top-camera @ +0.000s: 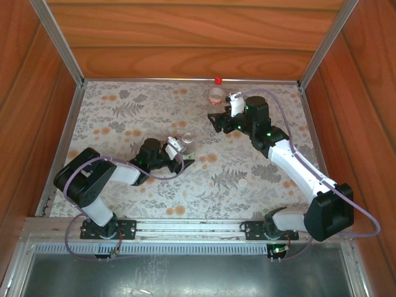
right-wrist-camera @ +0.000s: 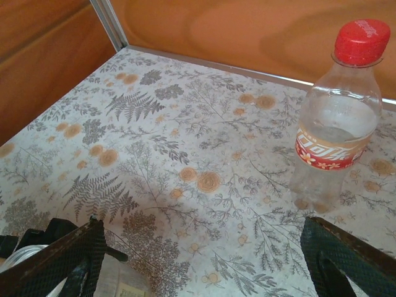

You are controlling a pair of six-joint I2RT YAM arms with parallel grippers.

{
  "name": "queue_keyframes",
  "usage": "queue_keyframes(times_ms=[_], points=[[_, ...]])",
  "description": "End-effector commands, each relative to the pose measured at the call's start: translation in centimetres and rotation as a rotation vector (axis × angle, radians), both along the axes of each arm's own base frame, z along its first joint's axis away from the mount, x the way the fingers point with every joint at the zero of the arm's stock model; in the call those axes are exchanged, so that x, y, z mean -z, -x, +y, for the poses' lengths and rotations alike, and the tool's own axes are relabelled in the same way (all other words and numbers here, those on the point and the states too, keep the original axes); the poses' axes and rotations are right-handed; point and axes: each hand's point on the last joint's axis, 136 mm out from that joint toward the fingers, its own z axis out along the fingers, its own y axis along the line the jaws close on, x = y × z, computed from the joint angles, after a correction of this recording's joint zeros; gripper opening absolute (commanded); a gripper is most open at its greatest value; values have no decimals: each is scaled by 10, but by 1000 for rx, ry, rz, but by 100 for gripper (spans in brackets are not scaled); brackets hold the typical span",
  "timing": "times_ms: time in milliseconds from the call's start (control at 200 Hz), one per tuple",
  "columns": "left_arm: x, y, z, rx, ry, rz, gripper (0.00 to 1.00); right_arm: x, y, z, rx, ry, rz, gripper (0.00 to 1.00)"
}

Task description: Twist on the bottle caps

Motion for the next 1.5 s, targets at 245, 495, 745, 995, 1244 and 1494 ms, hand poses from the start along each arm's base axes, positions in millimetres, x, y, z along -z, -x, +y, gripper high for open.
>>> queue_keyframes(times_ms=[245, 495, 745, 995, 1244, 1494], points=[[-20, -9, 17, -46, 113, -76, 89, -13, -1, 10, -19, -35, 17, 87], [-24, -8, 25, -52, 180, -96, 88, -18, -2, 15, -28, -44, 30, 86], [-23, -3, 17, 3, 222, -89, 86, -22, 0, 20, -37, -41, 35, 86], [-21, -3, 16, 10, 232, -87, 80, -24, 2, 21, -32, -34, 31, 85], [-22, -4, 14, 20, 236, -87, 74, -20, 1, 24, -37, -27, 38, 86], [-16, -6, 13, 22, 230, -74, 62, -21, 3, 22, -31, -16, 37, 85]])
